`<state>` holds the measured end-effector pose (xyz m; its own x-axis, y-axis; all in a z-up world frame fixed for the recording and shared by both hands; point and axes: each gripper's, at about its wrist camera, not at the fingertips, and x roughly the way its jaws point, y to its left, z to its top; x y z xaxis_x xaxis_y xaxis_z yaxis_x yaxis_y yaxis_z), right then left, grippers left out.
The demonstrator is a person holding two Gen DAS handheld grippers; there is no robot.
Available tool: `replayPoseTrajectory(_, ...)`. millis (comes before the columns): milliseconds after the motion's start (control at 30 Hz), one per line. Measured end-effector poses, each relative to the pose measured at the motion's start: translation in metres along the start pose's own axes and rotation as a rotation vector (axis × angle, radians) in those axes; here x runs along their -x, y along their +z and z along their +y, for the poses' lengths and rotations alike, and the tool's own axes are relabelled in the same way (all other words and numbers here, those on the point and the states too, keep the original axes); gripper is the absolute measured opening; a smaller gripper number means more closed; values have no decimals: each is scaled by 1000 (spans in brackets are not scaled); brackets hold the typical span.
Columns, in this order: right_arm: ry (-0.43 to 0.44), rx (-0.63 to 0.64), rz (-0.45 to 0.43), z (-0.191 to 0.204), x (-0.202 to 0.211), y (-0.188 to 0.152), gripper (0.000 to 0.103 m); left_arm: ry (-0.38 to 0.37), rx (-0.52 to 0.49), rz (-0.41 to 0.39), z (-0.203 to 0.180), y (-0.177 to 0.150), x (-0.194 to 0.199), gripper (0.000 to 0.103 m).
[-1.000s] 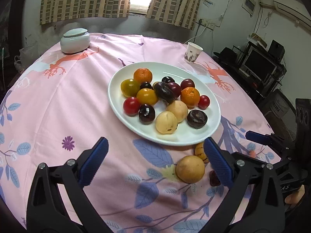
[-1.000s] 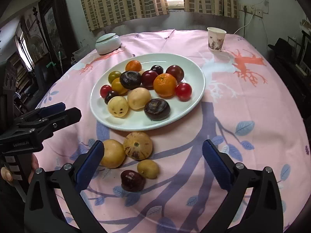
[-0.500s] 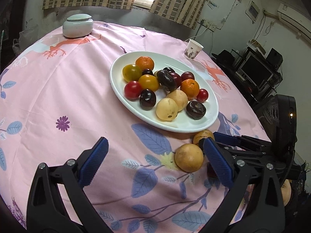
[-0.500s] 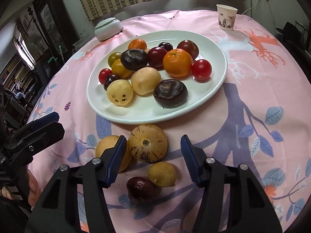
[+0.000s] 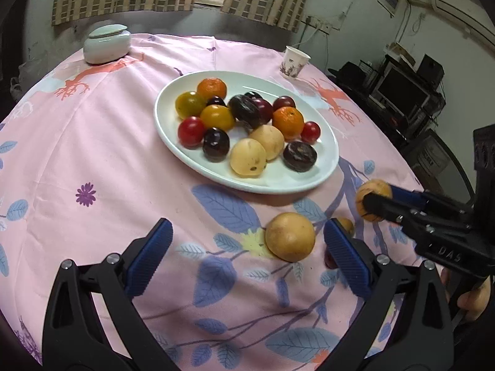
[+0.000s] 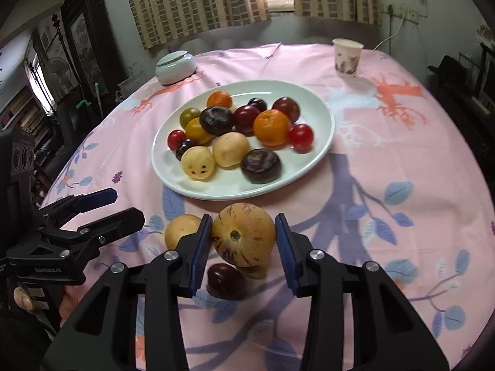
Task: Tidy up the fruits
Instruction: 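Grasp a large yellow pear with the left tool while the right tool grasps a striped melon-like fruit, then carry the yellow pear and striped fruit onto the white plate and release both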
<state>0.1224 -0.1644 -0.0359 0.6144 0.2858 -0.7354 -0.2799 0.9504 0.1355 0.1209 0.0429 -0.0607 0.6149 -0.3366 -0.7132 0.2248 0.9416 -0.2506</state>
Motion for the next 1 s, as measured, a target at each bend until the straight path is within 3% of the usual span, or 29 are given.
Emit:
replayPoseTrajectory(200,-8,-57,23,-28,14,-24,42,101,-121,98,-24,-9,-25,100)
replayPoseTrajectory(300,19,-79,25,-34,17,-31,42,117,-127,160,-26,-10,-40,100)
replayPoseTrajectory(467,50,-96,16,-38,20,-37,42,143,-175,188,-37,-11,-54,99)
replayPoseTrajectory(567,64,-102,16,-39,20,-40,42,155,-201,174,-45,-11,-56,80)
replayPoseTrajectory(633,70,-104,17,-39,22,-42,42,129,-211,163,-49,-11,-55,56)
replayPoseTrajectory(667,72,-105,16,-39,23,-42,42,113,-217,163,-52,-12,-53,49)
replayPoseTrajectory(1000,88,-100,4,-37,30,-43,42,90,-173,117,-56,-13,-22,46)
